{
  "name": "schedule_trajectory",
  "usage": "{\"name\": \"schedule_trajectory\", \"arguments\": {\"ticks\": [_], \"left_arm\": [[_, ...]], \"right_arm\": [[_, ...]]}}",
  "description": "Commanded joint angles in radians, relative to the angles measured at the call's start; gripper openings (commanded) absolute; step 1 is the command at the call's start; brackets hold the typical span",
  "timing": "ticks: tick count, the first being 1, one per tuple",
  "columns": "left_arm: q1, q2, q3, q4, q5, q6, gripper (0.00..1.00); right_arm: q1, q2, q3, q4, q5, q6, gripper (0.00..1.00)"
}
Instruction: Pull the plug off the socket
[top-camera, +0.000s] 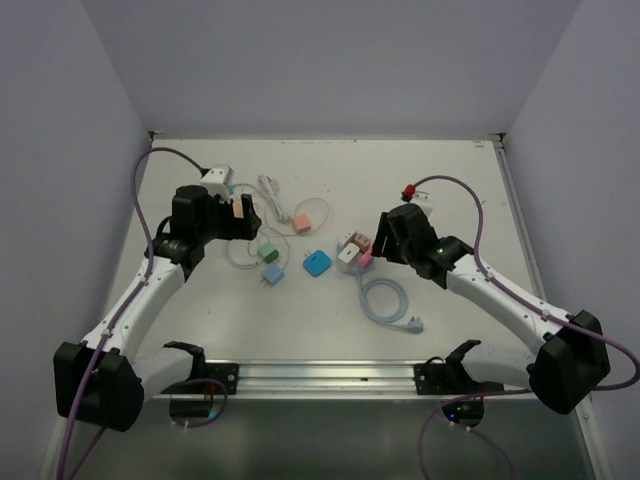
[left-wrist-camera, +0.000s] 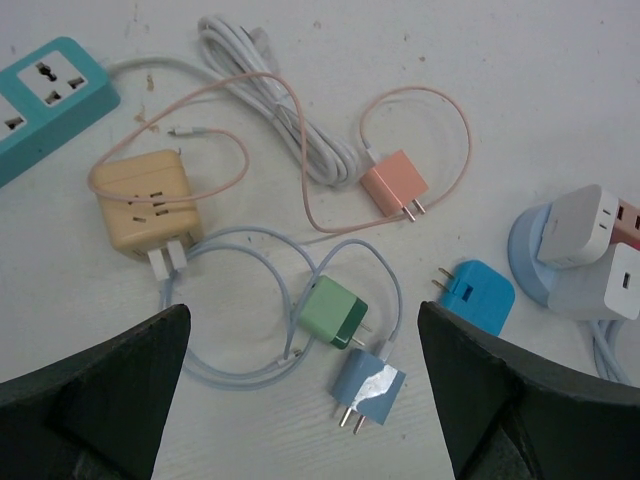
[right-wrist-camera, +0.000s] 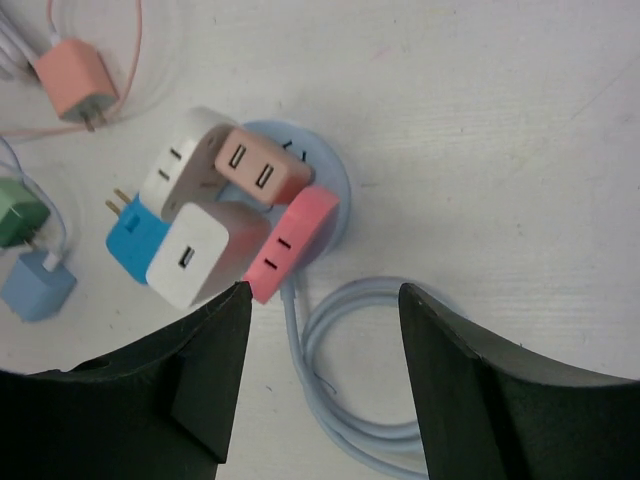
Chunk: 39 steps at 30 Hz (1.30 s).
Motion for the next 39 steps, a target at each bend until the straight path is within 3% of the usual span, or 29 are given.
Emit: {"name": "schedule_trajectory", "arguments": {"ticks": [1,10,26,34,39], "left_arm": [[-0.013,0.039,0.031,0.028,0.077,0.017,0.99],[-0.027,0.056,0.028,0.02,0.075,0.02,1.0],[-0.028,0.076,0.028,0.015,0.081,0.02,1.0],[-0.037,0.091,0.026,0.032,0.103,0.022,1.0],[-0.097,0.156,0.078,0.04,0.095,0.012,1.0]], "right_arm": [[-0.025,0.044,0.057,0.125,0.045,0.084,0.64],[-0.043,0.194,0.044,0.217,-0.046,0.133,0.62],[-0.079,0.053,-0.24,0.243,-0.055,0.147,0.59],[-0.082,0.059,-0.271,0.294,-0.081,0.13,0.57],[-0.083,0.038,-0.184,0.277,-0.133,0.06,0.58]]}}
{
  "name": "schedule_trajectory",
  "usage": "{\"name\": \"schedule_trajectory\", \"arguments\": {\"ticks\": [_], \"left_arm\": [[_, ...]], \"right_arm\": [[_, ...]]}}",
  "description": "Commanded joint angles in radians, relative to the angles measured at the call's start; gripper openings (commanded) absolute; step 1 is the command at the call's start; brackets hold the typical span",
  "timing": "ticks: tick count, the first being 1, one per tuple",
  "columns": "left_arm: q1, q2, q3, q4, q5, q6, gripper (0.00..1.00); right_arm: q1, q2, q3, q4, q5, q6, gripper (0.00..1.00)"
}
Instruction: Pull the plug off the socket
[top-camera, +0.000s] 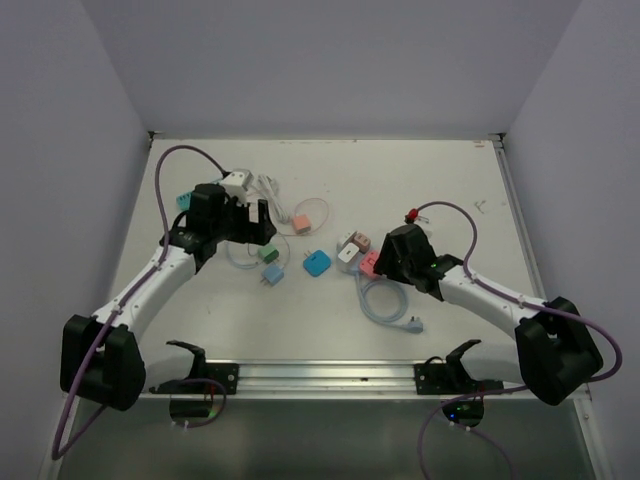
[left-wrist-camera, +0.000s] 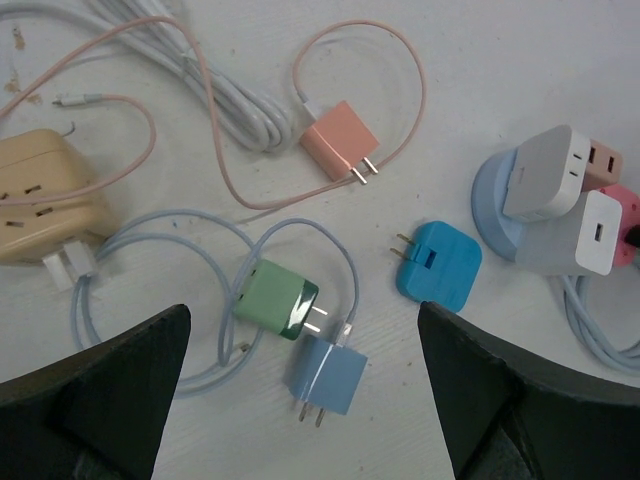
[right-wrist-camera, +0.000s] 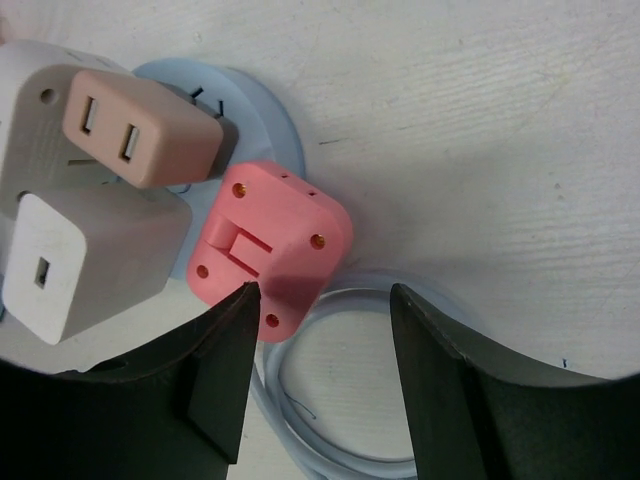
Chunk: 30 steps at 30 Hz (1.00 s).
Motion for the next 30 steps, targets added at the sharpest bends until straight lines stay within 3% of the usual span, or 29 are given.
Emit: {"name": "schedule_trajectory", "arguments": {"ticks": [1,5,11,13,20,30], "left_arm": [[-0.054,0.062,0.09,0.024,0.007,0.003,1.0],[-0.146,0.178,0.206,0.018,-0.011,-0.036,1.0],[-0.301,0.401,0.393,0.033,-0.096,-0.057,1.0],[-0.336,0.456,0.438,0.033,-0.096,-0.063,1.0],[-0.42,0.651,0.593,0.006,-0.134,-0.039,1.0],[-0.443,0.717,0.599,-0.01,-0.183,-0.024,1.0]], "right_arm": [[-0.003,-0.036,0.081,0.008,-0.038,-0.066,0.59],[-0.003,-0.054,0.13,0.002,-0.057,-0.148,0.63],[-0.001,-0.067,0.107,0.014,-0.07,-0.188,0.82],[-0.003,-0.068,0.104,0.008,-0.055,-0.196,0.85],[-0.003,-0.065,0.072,0.046,-0.014,-0.207,0.86],[-0.01,0.022,0.06,0.1,-0.052,-0.199,0.86]]}}
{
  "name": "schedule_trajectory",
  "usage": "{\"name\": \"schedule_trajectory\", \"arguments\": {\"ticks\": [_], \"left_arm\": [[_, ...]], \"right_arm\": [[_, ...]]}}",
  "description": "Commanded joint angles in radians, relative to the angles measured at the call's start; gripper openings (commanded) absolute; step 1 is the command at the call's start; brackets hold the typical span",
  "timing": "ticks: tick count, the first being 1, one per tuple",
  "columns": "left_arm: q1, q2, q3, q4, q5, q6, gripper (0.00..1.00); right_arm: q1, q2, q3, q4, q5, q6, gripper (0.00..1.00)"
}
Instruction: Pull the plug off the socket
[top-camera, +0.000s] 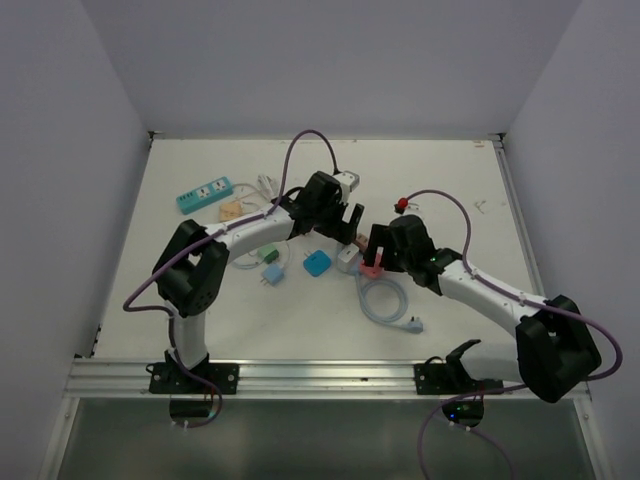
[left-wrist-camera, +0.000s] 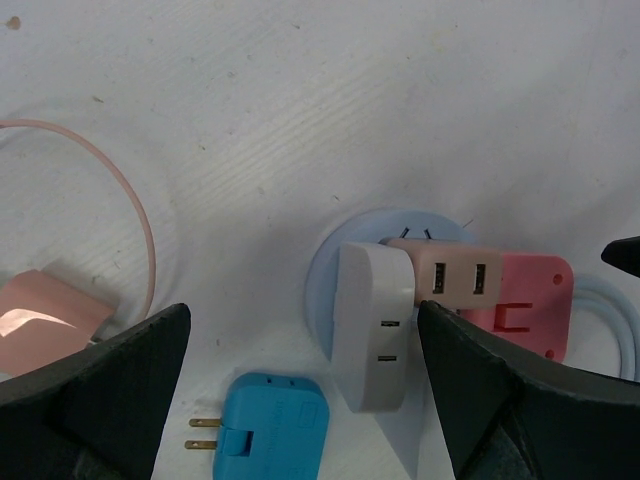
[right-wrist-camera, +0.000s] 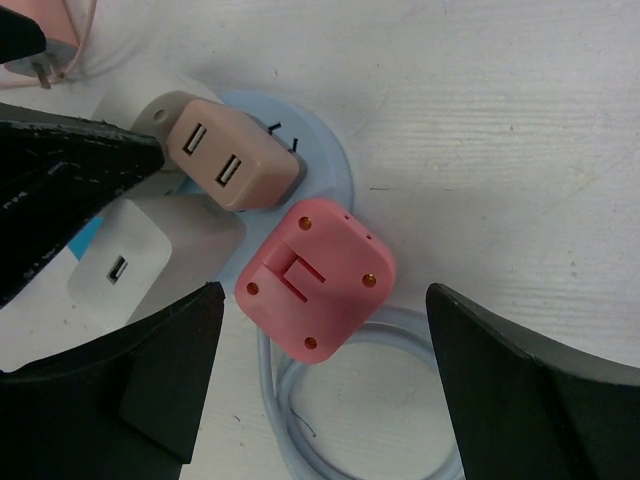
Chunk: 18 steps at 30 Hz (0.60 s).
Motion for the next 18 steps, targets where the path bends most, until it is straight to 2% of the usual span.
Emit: {"name": "schedule_trajectory", "arguments": {"ticks": [1,10,18], "left_arm": [[0.002,0.006,0.036,-0.003,-0.07,0.013,1.0],[0.006,-0.01,0.002,-0.015,-0.188,0.017,0.99],[0.039,-0.004,-0.038,0.0,-0.173,0.0,1.0]], "right_arm": [[-0.007,0.02,-0.013,0.067,-0.003,-0.008,0.86],[-0.012,0.113,-0.013,0.077,-0.011,0.006,0.85],[-0.021,0.144,-0.022,0.081,-0.002,0.017,0.84]]}}
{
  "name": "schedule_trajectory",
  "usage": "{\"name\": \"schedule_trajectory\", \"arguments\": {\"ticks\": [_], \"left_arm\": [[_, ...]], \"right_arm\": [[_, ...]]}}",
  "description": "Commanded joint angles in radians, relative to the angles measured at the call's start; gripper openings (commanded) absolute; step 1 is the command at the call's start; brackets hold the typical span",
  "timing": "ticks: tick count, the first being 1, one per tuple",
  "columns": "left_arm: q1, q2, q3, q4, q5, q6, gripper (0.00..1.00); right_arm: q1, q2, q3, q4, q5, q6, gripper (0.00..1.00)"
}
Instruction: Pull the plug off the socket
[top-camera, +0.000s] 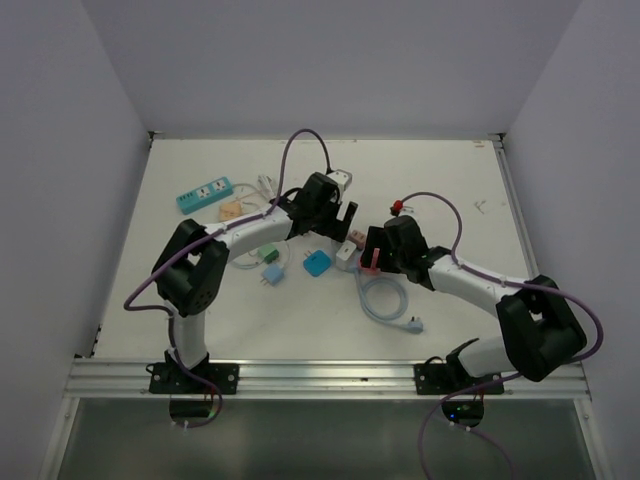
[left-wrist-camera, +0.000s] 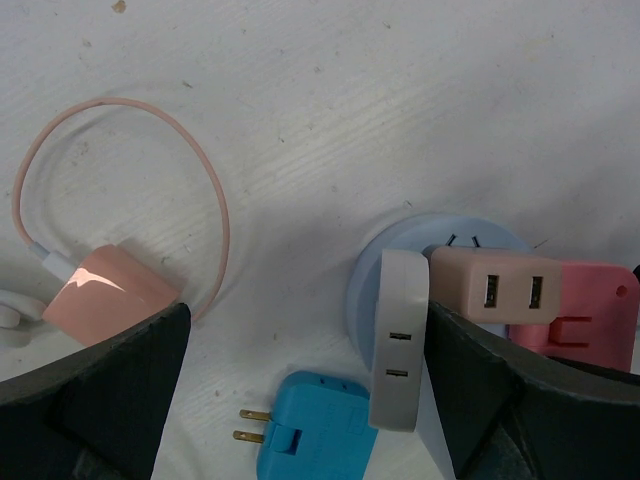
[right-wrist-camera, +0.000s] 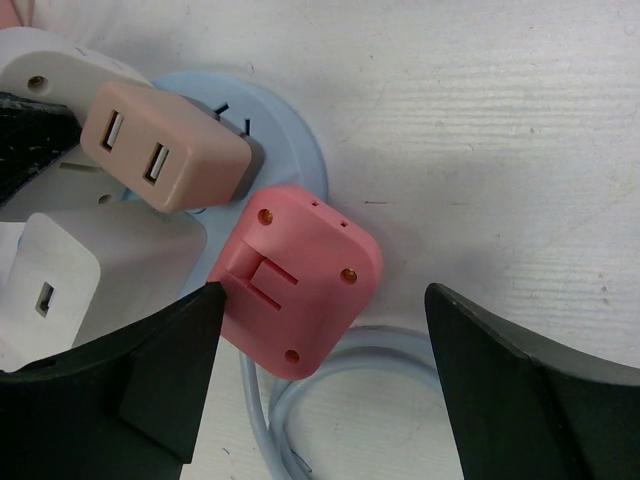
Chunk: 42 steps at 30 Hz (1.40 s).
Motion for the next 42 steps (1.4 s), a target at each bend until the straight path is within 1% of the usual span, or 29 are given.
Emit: {"name": "schedule_trajectory", "arguments": {"ticks": [1,7,12,15,23,26,29,32,33,36,38,42], "left_arm": [[0.041,-0.008,-0.037,0.013,-0.029,-0.009,1.0],[0.097,-0.018,-0.096,0.059,0.057,-0.037,1.0],[0.146,-0.038,-0.156,0.129,0.205,-0.058,1.0],[0.172,-0.058,-0.198,0.167,0.255,-0.066,1.0],[0.186,-0.133,-0.219,0.175,0.31,-0.074,1.0],[0.17,-0.186,-0.228,0.172,0.295,-0.071,1.0],[0.134,-0.231,-0.235,0.155,0.249,-0.057,1.0],[0.083,-0.258,-0.235,0.143,0.203,-0.032,1.0],[0.051,-0.265,-0.233,0.14,0.169,-0.012,1.0],[-0.003,-0.251,-0.216,0.12,0.119,0.011,1.0],[-0.018,-0.234,-0.198,0.085,0.106,0.014,0.99],[-0.064,-0.188,-0.143,0.039,0.066,0.037,0.92]], "right_arm": [[-0.012,0.017,-0.017,0.003,0.014,0.004,0.84],[-0.019,0.02,-0.026,0.012,0.004,0.004,0.84],[-0.022,0.022,-0.03,0.026,-0.01,-0.002,0.83],[-0.024,0.02,-0.036,0.035,-0.022,-0.007,0.83],[-0.024,-0.009,-0.027,0.037,-0.058,-0.019,0.82],[-0.024,-0.055,-0.014,0.014,-0.055,-0.023,0.82],[-0.024,-0.105,-0.002,-0.012,-0.05,-0.023,0.82],[-0.025,-0.145,0.003,-0.029,-0.039,-0.016,0.82],[-0.025,-0.155,0.004,-0.032,-0.026,-0.016,0.82],[-0.027,-0.17,0.006,-0.05,0.002,-0.014,0.82],[-0.03,-0.176,0.004,-0.067,0.027,-0.008,0.82],[-0.06,-0.201,-0.028,-0.067,0.042,0.019,0.8]]}}
